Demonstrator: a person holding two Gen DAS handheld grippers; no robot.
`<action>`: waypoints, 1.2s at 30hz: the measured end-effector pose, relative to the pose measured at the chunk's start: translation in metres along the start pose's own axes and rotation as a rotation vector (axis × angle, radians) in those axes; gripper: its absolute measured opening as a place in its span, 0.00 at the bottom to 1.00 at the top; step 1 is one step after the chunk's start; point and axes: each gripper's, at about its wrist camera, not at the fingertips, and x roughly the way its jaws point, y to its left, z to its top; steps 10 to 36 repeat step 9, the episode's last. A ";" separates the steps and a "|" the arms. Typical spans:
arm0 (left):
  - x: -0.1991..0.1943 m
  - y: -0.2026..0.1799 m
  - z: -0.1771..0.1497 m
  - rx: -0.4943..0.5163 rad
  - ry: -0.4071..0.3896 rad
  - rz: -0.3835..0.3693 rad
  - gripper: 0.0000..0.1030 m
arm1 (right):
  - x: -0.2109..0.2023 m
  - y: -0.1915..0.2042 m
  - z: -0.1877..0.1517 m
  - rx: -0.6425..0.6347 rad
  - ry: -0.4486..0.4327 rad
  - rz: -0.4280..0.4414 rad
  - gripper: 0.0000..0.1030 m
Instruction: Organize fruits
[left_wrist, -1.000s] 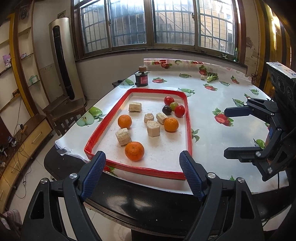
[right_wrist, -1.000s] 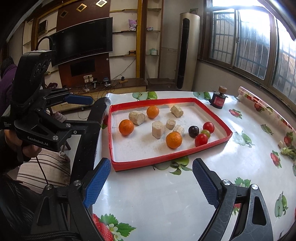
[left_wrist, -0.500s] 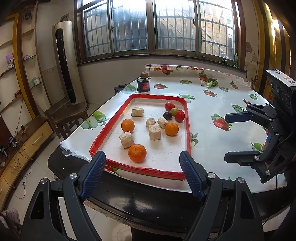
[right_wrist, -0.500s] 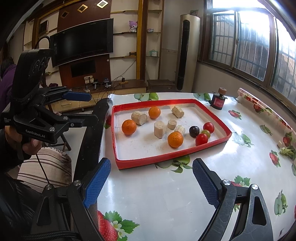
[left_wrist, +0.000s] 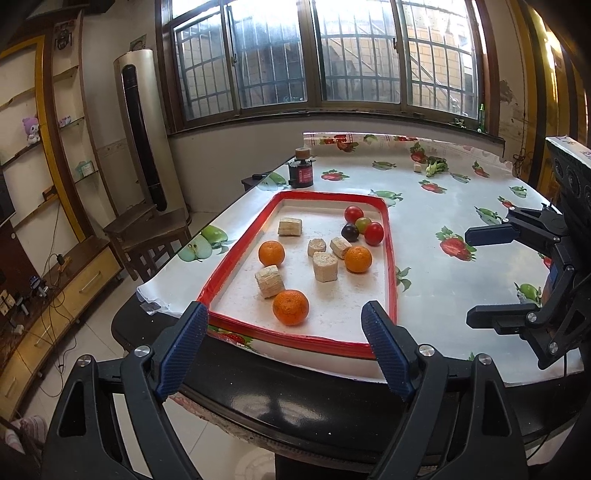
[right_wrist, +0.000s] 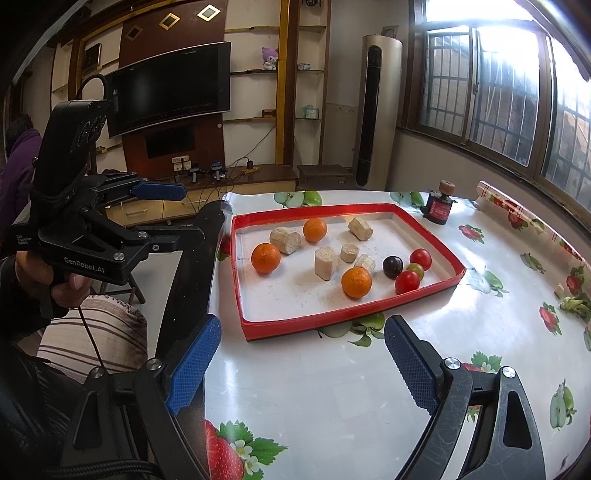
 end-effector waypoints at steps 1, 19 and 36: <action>0.000 0.000 0.000 0.004 0.000 0.006 0.83 | 0.000 0.000 0.000 0.000 0.000 0.000 0.89; -0.001 0.000 0.000 0.000 0.004 0.001 0.83 | 0.000 0.000 -0.001 0.002 0.002 -0.002 0.89; -0.001 0.000 0.000 0.000 0.004 0.001 0.83 | 0.000 0.000 -0.001 0.002 0.002 -0.002 0.89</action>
